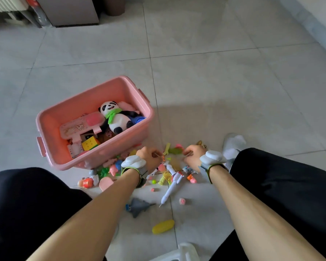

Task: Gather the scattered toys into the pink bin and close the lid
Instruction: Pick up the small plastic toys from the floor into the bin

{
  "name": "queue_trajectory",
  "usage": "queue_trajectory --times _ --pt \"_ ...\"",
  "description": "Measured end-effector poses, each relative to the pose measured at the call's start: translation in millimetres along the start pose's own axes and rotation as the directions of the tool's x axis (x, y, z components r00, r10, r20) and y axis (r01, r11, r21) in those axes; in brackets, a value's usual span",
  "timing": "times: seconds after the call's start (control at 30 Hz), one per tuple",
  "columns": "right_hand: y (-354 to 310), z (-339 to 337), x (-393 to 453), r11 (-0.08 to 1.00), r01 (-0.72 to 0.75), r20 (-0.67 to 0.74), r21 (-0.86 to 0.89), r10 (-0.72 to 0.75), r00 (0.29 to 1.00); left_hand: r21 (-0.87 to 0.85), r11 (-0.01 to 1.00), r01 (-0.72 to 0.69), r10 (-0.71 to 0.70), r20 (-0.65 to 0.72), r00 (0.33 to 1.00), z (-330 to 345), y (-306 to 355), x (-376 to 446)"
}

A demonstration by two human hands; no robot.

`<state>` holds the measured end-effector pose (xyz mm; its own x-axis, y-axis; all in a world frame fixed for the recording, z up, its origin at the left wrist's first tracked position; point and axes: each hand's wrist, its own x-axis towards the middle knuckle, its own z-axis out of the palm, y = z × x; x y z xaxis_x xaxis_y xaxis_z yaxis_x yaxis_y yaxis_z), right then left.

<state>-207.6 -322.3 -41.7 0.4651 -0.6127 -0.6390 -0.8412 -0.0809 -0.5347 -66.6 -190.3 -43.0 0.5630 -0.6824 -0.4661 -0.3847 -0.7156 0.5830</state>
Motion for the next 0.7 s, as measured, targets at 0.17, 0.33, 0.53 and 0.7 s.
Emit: queue_trajectory --times 0.17,0.33,0.53,0.7 --pt "28.6 -2.2 -19.8 0.987 -0.081 0.011 0.136 0.081 0.997 0.065 0.997 0.047 -0.053 0.095 0.994 39.7 -9.2 -8.2" --pt "64.9 -12.4 -20.4 0.994 -0.107 0.029 0.019 0.107 0.994 0.119 0.992 0.046 -0.075 0.25 0.965 90.3 -16.1 0.2" --pt "90.7 -2.5 -9.7 0.983 -0.175 0.052 0.05 0.172 0.984 0.317 0.947 -0.048 -0.101 0.437 0.894 123.8 -22.7 17.1" --pt "105.9 14.2 0.2 0.972 -0.216 0.061 0.094 0.211 0.976 0.45 0.881 -0.147 -0.116 0.507 0.854 147.4 -37.2 26.5"
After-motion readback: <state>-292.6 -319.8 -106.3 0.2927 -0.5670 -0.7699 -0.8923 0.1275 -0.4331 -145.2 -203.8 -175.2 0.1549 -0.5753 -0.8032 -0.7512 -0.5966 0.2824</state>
